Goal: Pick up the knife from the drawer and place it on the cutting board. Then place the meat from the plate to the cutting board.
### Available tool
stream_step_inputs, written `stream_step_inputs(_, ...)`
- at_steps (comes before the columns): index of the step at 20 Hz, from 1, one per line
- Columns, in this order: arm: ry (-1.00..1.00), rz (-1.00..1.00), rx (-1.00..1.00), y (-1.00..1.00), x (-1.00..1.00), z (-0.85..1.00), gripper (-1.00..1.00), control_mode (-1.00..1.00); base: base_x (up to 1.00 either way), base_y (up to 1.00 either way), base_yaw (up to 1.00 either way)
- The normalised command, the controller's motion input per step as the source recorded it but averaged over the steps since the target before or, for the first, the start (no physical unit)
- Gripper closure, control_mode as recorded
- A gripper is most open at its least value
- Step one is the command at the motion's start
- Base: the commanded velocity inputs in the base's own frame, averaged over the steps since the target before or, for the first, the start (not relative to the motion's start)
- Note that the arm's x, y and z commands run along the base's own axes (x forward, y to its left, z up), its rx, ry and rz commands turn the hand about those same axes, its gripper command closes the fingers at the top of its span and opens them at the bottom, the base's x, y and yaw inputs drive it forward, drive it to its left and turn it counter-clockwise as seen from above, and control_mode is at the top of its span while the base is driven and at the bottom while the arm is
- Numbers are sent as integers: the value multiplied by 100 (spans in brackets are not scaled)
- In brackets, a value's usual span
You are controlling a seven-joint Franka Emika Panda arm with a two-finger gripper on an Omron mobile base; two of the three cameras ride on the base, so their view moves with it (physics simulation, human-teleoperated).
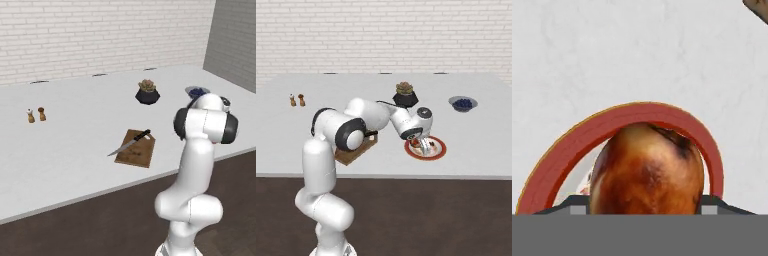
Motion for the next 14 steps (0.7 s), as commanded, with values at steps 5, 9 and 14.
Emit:
stream_step_inputs(5,-6,47,1,81,-100,66,100,-100,0,0,0)
stream_step_inputs(9,3,48,0,100,-77,8,100,-100,0,0,0)
stream_step_inputs(14,9,38,-4,100,-17,23,100,-100,0,0,0)
